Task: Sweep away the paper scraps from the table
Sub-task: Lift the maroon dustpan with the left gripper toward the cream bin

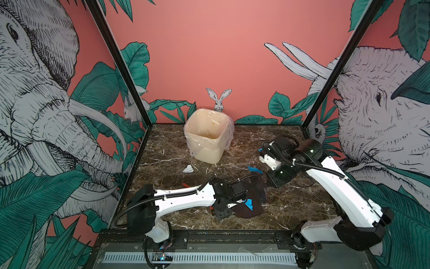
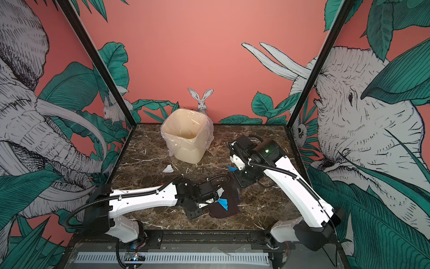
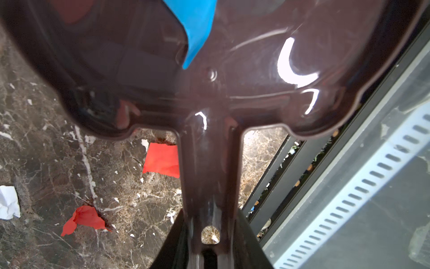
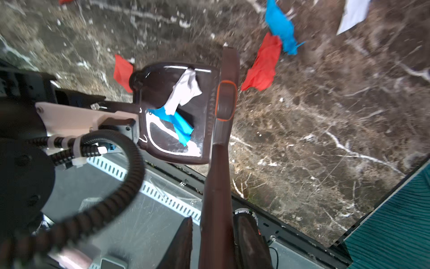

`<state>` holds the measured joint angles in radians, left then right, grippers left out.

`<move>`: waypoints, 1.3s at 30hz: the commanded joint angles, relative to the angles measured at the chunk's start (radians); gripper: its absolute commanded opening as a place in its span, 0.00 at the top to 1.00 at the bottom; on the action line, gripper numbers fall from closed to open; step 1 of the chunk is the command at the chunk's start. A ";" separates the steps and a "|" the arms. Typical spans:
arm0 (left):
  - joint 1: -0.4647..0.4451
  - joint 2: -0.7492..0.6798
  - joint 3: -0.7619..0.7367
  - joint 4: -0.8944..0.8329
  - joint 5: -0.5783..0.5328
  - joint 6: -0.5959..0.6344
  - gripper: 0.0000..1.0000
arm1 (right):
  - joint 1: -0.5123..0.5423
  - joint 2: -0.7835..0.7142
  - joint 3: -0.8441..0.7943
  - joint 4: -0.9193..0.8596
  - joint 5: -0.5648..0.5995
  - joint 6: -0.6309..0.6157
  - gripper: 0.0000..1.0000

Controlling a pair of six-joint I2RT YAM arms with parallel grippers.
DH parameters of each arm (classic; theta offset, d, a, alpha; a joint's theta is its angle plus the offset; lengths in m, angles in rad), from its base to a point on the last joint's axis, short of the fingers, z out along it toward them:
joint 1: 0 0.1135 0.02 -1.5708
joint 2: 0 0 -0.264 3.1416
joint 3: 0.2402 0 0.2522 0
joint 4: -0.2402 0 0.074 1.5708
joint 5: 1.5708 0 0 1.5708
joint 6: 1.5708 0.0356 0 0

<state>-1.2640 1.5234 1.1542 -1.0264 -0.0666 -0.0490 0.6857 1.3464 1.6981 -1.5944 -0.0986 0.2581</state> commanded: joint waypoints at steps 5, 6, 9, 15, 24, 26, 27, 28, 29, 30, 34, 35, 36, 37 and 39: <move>0.014 -0.094 -0.024 -0.009 -0.034 -0.084 1.00 | -0.146 -0.064 0.009 -0.089 0.034 -0.068 1.00; 0.014 -0.106 -0.020 -0.018 -0.040 -0.093 1.00 | -0.160 -0.072 -0.008 -0.074 0.029 -0.068 1.00; 0.021 -0.137 0.005 -0.073 -0.065 -0.120 1.00 | -0.207 -0.111 -0.071 -0.022 0.009 -0.067 1.00; 0.044 -0.198 0.088 -0.186 -0.107 -0.171 1.00 | -0.265 -0.170 -0.191 0.077 -0.057 -0.051 1.00; 0.085 -0.212 0.278 -0.379 -0.127 -0.237 1.00 | -0.272 -0.187 -0.251 0.132 -0.131 -0.054 1.00; 0.094 -0.212 0.325 -0.419 -0.123 -0.254 1.00 | -0.272 -0.191 -0.257 0.132 -0.137 -0.057 1.00; 0.100 -0.213 0.350 -0.440 -0.122 -0.260 1.00 | -0.273 -0.194 -0.259 0.132 -0.141 -0.059 1.00; 0.107 -0.213 0.377 -0.464 -0.123 -0.269 1.00 | -0.273 -0.194 -0.261 0.132 -0.144 -0.061 1.00; 0.117 -0.212 0.406 -0.490 -0.128 -0.278 1.00 | -0.272 -0.195 -0.261 0.130 -0.148 -0.066 1.00; 0.124 -0.210 0.428 -0.515 -0.131 -0.283 1.00 | -0.272 -0.196 -0.260 0.130 -0.149 -0.068 1.00; 0.177 -0.207 0.525 -0.609 -0.141 -0.297 1.00 | -0.274 -0.188 -0.246 0.125 -0.160 -0.085 1.00; 0.194 -0.206 0.545 -0.626 -0.142 -0.299 1.00 | -0.274 -0.184 -0.241 0.123 -0.164 -0.090 1.00; 0.209 -0.206 0.559 -0.640 -0.143 -0.299 1.00 | -0.274 -0.182 -0.235 0.123 -0.168 -0.095 1.00; 0.228 -0.202 0.572 -0.657 -0.145 -0.299 1.00 | -0.273 -0.179 -0.228 0.122 -0.172 -0.098 1.00; 0.262 -0.197 0.600 -0.686 -0.146 -0.297 1.00 | -0.274 -0.176 -0.214 0.120 -0.184 -0.103 1.00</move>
<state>-1.0389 1.3312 1.7096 -1.5826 -0.1898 -0.3187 0.4164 1.1721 1.4479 -1.4761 -0.2512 0.1787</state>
